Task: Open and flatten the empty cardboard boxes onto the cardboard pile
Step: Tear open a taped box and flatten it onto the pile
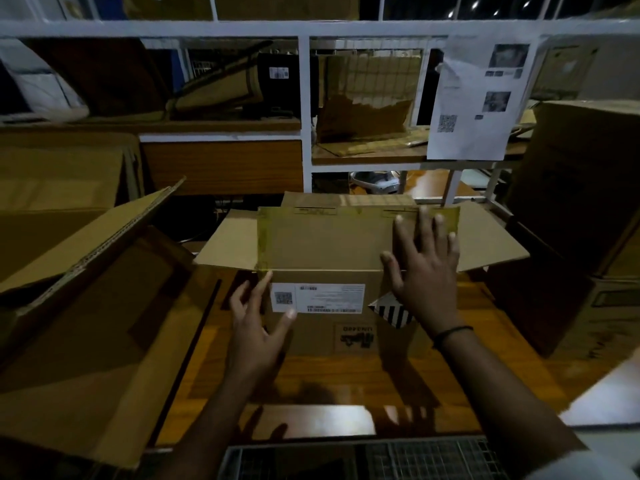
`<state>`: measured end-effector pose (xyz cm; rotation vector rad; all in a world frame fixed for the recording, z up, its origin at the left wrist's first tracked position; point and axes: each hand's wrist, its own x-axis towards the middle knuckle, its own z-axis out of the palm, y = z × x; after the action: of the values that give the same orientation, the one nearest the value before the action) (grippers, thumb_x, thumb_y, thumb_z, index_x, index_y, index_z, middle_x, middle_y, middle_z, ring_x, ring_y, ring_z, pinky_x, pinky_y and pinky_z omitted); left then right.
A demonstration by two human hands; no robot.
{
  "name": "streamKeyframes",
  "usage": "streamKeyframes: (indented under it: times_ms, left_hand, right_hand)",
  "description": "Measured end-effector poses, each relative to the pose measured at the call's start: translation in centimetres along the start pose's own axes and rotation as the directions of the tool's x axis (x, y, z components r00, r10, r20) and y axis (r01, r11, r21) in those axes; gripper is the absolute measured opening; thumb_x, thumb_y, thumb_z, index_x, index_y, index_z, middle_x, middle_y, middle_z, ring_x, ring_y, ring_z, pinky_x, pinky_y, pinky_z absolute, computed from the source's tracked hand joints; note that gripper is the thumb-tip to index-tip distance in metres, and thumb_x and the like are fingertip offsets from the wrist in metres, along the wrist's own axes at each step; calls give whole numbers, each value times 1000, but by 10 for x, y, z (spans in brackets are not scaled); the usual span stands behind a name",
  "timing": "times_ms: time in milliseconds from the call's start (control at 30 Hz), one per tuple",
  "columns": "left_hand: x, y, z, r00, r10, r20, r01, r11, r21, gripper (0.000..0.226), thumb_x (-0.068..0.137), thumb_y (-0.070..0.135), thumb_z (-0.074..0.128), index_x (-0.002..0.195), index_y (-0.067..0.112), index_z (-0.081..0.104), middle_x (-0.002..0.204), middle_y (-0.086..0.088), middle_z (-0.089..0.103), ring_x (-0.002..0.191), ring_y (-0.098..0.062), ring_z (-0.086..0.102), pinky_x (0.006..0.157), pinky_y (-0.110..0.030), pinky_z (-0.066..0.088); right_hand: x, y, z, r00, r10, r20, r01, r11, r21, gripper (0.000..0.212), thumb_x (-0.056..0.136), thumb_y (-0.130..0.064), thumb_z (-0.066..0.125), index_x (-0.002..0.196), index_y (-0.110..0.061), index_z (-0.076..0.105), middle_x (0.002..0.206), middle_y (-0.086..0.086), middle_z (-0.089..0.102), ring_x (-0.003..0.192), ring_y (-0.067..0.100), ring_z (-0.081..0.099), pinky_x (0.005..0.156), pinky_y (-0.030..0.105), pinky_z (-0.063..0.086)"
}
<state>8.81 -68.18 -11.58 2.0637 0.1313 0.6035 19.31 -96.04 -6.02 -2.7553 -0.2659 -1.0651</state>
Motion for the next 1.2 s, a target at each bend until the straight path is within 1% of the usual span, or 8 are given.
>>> streamKeyframes:
  times_ms: [100,300,367,500,767,833,967,1200]
  left_hand:
    - [1,-2,0,997,-26,70,25,1000,18,88,90,37,76,152,63,19,167,3,12,148,-29,28,98,-50,49]
    - [-4,-18,4,987,-3,162,7,1000,-23,99,83,47,78,152,67,9,164,1,15,140,-23,31,96,-45,48]
    - [-2,-19,5,989,-5,148,13,998,-53,96,81,47,75,153,65,14,161,1,19,136,-18,31,93,-39,47]
    - [2,-21,4,987,17,159,-9,999,-46,85,96,20,71,153,56,19,158,-1,21,132,-12,30,81,-13,43]
    - [6,-1,6,990,40,135,-36,999,-32,110,80,20,87,155,59,16,158,14,0,134,-5,16,103,-22,34]
    - [8,7,4,992,85,98,-82,996,-29,115,72,24,93,152,63,21,157,19,-3,134,-4,17,102,-12,34]
    - [19,25,-6,987,148,71,-154,983,97,118,68,27,96,149,66,20,159,12,-3,139,-11,16,108,-30,34]
    - [23,40,-25,978,183,97,-195,971,135,110,71,29,94,151,62,26,158,17,-3,139,-9,14,111,-42,42]
  right_hand:
    - [-27,0,22,996,26,86,-29,999,34,68,104,-62,20,161,-25,32,170,13,19,157,34,11,124,60,12]
    - [-71,5,35,996,84,-17,-82,991,101,71,99,-47,54,162,-29,28,172,15,4,158,38,-3,121,68,2]
    - [-83,11,41,975,214,-58,-194,950,246,80,92,-37,70,161,-33,29,171,18,1,157,42,-1,118,71,21]
    - [-87,21,43,931,365,18,-327,812,484,97,83,-30,83,160,-36,26,170,13,-6,154,38,10,87,43,55]
    - [-72,28,18,987,151,-59,-121,930,347,105,74,-59,77,161,-25,31,170,19,-6,157,21,-12,107,60,44]
    - [-61,27,6,993,110,-40,-92,944,318,104,74,-69,72,160,-27,33,171,17,-1,157,25,-3,109,57,37]
    - [-38,30,-13,999,39,18,-43,958,285,97,74,-85,61,155,-34,42,170,8,15,149,37,28,107,58,35]
    - [-25,36,-37,998,-44,-34,51,962,267,98,74,-91,52,149,-28,52,164,11,30,142,38,38,106,65,38]
